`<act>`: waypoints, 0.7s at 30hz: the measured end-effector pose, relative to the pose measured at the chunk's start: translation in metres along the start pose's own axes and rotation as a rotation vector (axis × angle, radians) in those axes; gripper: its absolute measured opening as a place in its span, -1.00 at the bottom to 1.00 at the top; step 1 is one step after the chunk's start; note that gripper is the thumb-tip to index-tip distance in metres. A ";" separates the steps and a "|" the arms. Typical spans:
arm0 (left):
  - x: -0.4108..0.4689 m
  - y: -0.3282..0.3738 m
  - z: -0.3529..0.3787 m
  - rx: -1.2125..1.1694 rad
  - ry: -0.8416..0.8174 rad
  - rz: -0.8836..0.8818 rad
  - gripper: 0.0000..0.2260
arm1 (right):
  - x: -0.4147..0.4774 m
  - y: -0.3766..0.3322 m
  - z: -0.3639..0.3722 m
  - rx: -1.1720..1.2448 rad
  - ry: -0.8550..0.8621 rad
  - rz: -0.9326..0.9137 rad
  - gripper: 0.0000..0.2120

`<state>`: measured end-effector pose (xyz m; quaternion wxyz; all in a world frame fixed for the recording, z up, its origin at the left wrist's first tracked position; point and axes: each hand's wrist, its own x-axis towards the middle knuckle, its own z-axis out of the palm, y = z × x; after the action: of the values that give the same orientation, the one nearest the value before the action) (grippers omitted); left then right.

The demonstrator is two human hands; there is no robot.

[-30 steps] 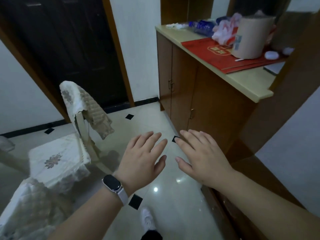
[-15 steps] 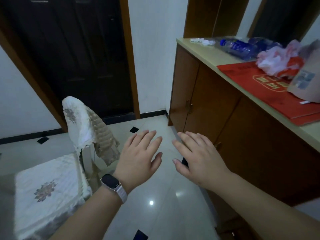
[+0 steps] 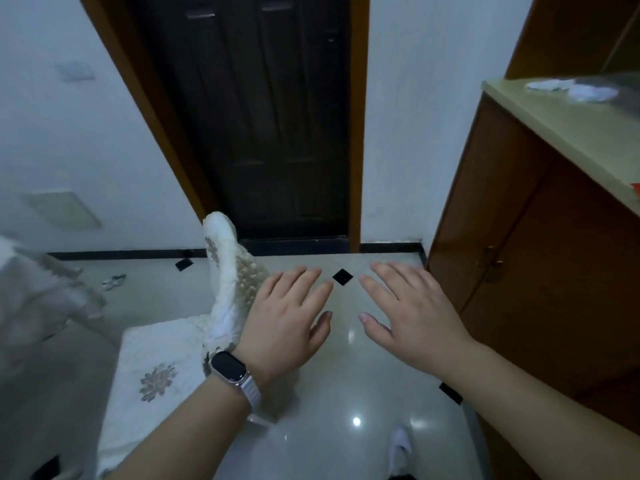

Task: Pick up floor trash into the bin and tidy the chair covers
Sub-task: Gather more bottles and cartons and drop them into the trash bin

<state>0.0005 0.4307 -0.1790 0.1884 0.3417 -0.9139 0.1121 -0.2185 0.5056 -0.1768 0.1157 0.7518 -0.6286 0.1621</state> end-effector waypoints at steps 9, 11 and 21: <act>0.134 -0.017 0.037 0.090 -0.027 -0.105 -0.62 | 0.115 0.125 0.021 0.080 0.005 -0.086 -0.48; 0.151 -0.025 0.046 0.088 -0.037 -0.126 -0.61 | 0.135 0.143 0.032 0.083 -0.032 -0.096 -0.47; 0.202 -0.119 0.108 0.074 -0.040 -0.233 -0.63 | 0.246 0.165 0.107 0.138 -0.084 -0.219 -0.51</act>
<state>-0.0893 0.1889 -0.1822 0.1690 0.4543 -0.8669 0.1161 -0.3311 0.2112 -0.1845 0.0543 0.8281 -0.5345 0.1598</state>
